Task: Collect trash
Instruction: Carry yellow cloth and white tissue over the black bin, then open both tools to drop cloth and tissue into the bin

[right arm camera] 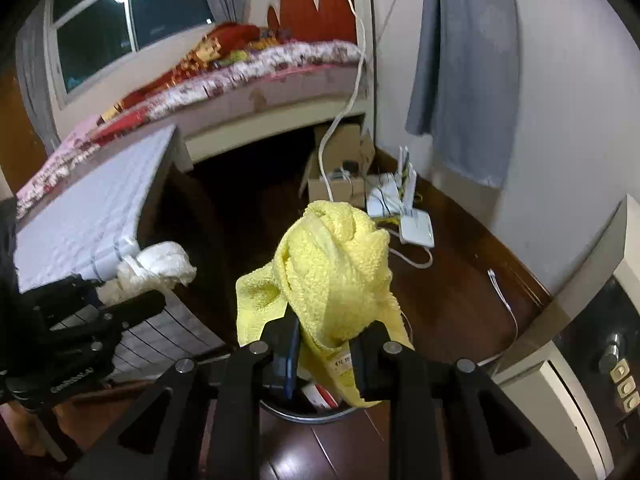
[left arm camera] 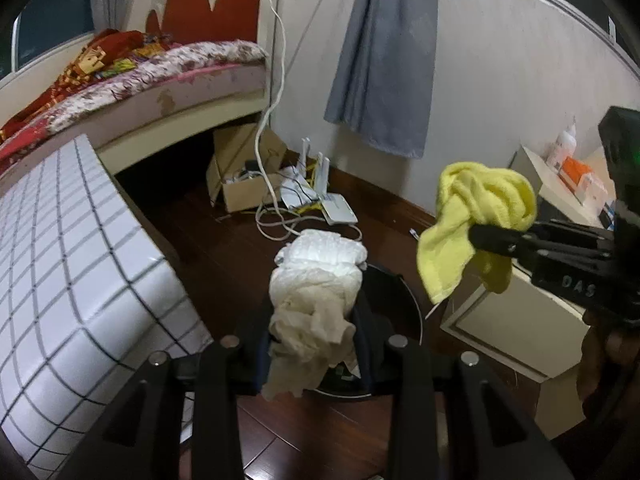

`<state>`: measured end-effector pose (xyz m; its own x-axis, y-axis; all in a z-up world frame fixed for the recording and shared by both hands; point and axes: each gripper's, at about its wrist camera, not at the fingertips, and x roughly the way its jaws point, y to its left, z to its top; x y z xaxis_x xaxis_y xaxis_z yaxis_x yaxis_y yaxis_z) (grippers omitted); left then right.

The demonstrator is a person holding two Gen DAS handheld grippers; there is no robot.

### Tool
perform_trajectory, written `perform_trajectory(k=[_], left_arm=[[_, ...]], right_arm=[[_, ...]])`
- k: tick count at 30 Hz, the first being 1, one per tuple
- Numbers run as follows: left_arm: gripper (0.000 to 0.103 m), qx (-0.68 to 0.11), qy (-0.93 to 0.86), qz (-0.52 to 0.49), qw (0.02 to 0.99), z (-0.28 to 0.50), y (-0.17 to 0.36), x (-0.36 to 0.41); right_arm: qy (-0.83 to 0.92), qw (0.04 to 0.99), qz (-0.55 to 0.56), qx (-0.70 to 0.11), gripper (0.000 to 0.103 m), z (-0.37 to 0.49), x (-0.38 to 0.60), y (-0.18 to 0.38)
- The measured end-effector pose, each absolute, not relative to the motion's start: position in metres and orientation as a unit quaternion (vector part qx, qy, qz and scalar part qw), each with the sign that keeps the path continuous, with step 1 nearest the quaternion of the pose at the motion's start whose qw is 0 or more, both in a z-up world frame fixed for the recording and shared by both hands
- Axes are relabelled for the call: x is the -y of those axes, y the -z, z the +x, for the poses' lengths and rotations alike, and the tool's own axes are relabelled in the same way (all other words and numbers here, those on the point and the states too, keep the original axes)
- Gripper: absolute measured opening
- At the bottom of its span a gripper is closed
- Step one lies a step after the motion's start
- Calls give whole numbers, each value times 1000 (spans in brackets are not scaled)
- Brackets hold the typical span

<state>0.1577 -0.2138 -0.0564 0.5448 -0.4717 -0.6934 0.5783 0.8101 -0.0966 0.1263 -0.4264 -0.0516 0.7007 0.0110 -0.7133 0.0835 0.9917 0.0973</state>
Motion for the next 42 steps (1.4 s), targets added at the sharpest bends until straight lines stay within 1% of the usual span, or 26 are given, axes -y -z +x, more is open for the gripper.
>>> perform_trajectory(k=[8,22,23,24,25,26,27,28,31,35,42], left_arm=[[36,-419,312,77,849,172,90,232],[36,-465,326,70,820,198,134,247],[37,-469,330,66,817,200,138,249],[42,-478,336,58,810,202,143,251],[62,-485,333,50,807,205,148,252],[75,-493,322,42,807,208,152,250],[87,-495,312,33,811,209,155,246],[92,-494,304,32,814,209,156,243],[99,-488,278,38,827,205,158,234],[99,-470,248,51,846,195,153,224],[100,-448,222,59,864,184,133,204]], right_arm=[[19,898,58,-436,23,140,440,102],[-19,872,35,-488,24,177,433,162],[-21,869,36,-492,29,180,434,167],[-20,867,31,-497,55,184,434,172],[-9,863,21,-505,74,187,435,178],[7,862,15,-507,100,189,440,183],[14,862,16,-506,102,188,445,185],[31,861,17,-508,102,187,452,186],[63,858,31,-508,102,182,468,186],[76,856,42,-510,102,178,471,183],[63,863,22,-500,102,172,443,169]])
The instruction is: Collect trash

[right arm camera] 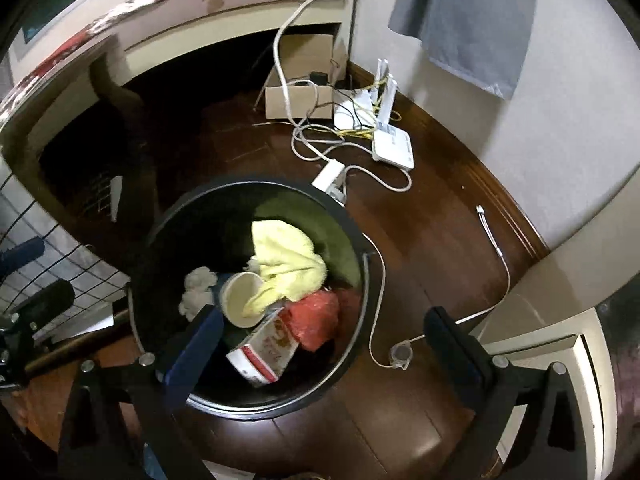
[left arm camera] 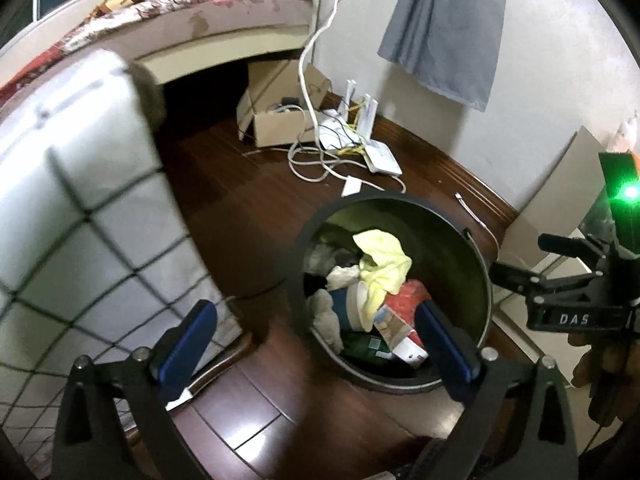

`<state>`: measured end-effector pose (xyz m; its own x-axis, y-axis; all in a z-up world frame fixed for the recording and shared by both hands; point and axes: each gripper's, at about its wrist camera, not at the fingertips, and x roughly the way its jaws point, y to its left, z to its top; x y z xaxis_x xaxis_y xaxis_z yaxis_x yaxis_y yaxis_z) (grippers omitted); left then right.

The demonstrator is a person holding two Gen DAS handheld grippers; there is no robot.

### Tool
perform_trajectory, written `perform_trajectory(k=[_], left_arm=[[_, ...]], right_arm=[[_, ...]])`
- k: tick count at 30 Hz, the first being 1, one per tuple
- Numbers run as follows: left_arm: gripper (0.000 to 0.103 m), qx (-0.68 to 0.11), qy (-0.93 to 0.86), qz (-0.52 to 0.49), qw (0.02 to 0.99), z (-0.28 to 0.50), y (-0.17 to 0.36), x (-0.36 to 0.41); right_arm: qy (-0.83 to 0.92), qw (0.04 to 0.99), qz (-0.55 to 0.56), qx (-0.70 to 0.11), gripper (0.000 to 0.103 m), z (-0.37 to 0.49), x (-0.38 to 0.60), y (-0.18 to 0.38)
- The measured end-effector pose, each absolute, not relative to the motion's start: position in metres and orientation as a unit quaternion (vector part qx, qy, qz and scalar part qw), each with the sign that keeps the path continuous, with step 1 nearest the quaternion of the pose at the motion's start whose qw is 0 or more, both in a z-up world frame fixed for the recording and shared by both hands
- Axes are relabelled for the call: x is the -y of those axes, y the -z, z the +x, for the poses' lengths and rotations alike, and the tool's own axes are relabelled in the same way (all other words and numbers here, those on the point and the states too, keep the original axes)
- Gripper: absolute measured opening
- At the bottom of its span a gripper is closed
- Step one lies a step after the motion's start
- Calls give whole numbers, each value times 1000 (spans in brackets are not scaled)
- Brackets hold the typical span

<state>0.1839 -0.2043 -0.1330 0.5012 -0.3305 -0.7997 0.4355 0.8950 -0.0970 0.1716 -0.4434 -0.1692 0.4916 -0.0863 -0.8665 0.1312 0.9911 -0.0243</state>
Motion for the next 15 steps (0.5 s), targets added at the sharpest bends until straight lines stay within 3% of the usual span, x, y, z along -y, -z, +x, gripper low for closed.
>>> perform_trajectory(k=[15], left_arm=[[102,-399,154,51,902,148,69,133]], right_arm=[[12,898,5,-439,102,138,362,94]])
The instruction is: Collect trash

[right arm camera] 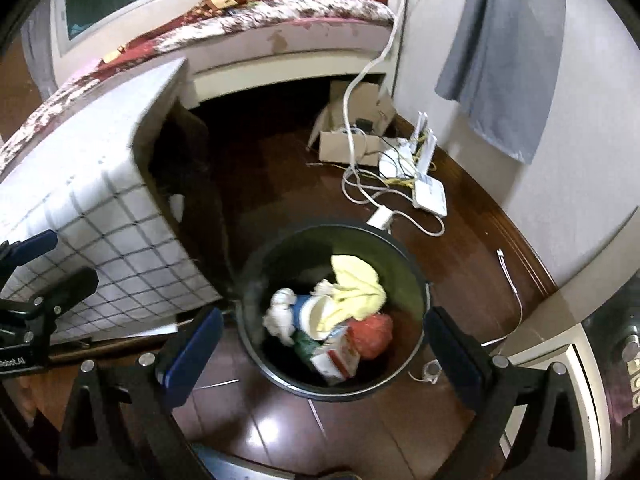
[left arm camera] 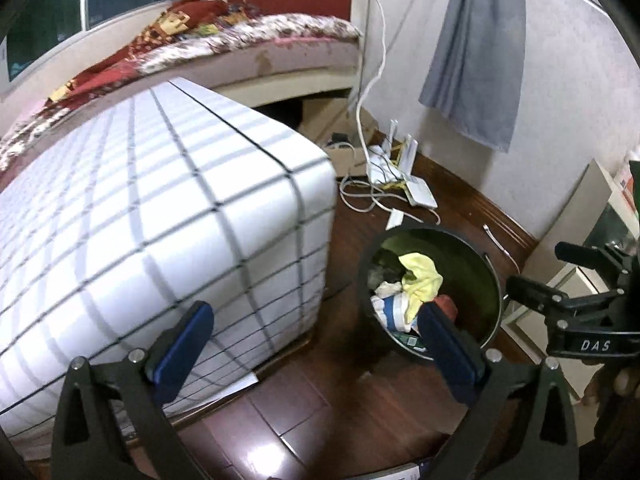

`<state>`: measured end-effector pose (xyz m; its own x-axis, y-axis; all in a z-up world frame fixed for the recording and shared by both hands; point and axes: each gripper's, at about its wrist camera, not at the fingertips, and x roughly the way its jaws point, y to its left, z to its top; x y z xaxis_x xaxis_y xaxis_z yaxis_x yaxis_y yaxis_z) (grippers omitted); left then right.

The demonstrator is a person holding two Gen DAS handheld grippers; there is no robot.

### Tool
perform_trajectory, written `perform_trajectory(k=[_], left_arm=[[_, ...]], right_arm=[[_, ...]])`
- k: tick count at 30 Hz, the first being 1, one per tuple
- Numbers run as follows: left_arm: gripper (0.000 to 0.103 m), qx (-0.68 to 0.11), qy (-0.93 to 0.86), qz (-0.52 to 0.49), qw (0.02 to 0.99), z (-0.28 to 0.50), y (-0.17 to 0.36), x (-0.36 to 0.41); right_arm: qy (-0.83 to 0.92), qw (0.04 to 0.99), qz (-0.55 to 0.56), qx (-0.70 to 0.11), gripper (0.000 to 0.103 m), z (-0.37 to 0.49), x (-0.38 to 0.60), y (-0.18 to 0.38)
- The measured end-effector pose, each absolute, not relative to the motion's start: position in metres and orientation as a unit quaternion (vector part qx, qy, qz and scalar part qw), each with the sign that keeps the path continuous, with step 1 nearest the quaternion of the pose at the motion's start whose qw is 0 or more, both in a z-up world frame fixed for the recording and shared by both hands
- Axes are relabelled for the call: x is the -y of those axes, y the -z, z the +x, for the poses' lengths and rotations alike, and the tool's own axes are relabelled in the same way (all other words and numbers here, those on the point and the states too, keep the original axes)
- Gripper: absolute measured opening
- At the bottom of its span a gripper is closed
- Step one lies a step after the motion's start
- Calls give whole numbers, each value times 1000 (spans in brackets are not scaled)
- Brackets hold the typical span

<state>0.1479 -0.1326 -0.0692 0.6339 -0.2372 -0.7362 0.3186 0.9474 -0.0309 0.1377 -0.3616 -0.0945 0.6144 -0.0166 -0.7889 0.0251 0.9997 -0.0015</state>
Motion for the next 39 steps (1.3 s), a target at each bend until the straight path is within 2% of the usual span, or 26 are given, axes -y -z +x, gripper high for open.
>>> perform_trajectory(k=[13,22,34,39], left_arm=[[102,-358,110,57,926,90,23,73],[102,-311,94,51,944,49,-26,41],[102,-248,85,-4,965,-21,-72,14],[102,-230,83,3,970,-36,-86,10]], right_arm=[[32,908,-9,-417,102,79,294,33],[24,934,-34,-356,102,31,253,-30],[-1,949,-29,-313,102,-45,232,-81],[0,959,-28,-281,102,-59,229,-102]])
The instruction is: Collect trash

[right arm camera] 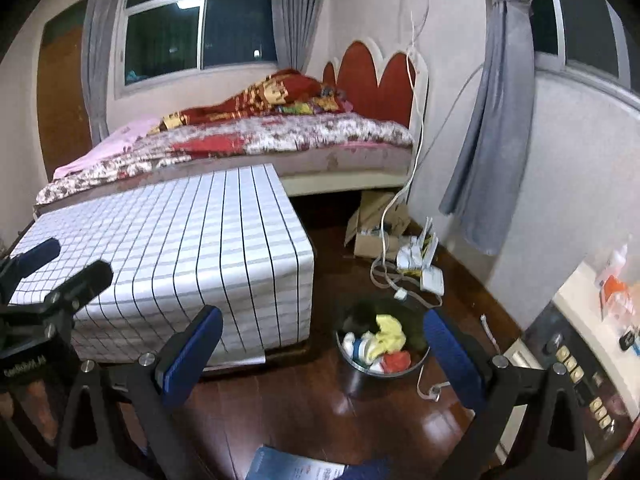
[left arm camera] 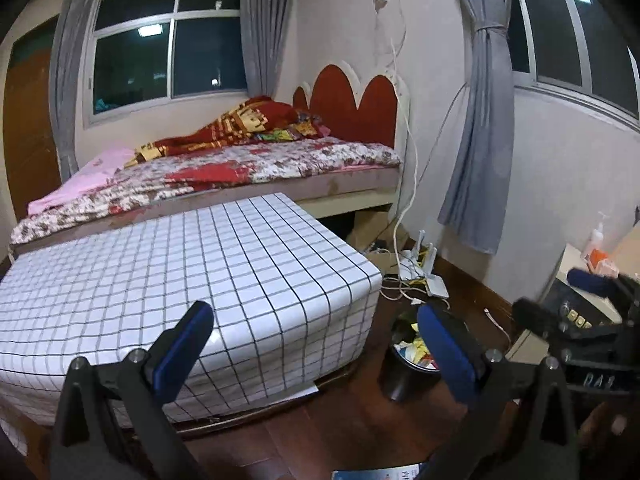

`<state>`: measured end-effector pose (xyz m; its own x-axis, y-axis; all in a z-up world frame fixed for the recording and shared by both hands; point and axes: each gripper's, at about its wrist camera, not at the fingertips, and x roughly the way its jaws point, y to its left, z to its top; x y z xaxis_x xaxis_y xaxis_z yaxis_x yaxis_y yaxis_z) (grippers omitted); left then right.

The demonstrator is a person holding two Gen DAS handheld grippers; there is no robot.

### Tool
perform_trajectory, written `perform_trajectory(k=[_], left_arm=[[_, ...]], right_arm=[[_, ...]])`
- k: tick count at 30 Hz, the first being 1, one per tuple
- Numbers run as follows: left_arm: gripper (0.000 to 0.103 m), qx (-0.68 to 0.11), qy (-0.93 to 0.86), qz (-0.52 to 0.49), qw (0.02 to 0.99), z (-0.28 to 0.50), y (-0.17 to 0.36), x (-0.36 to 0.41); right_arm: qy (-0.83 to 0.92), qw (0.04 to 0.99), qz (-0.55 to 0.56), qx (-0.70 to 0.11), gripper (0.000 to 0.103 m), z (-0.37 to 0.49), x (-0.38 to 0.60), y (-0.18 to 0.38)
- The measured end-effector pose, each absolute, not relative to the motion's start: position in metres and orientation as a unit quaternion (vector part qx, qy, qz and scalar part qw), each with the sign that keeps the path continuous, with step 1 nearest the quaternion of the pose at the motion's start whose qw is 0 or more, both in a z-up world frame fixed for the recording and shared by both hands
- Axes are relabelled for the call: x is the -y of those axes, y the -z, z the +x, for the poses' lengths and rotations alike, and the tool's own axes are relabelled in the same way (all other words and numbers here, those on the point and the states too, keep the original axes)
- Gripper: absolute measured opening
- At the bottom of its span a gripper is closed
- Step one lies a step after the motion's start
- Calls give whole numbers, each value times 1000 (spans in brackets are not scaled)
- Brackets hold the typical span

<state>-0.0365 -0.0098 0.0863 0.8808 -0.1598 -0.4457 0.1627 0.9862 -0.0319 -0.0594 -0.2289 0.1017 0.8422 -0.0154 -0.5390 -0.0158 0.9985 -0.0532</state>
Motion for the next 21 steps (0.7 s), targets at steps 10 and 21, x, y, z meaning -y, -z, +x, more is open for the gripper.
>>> perform_trajectory(k=[10,21], left_arm=[[102,-232,92,21,968,-39,-82,17],[102,-235,93,24,967,-42,-84,20]], right_arm=[[2,958,-30,-287,102,-58,226,-100],[6,956,-31,-291,102,-61,235,-97]])
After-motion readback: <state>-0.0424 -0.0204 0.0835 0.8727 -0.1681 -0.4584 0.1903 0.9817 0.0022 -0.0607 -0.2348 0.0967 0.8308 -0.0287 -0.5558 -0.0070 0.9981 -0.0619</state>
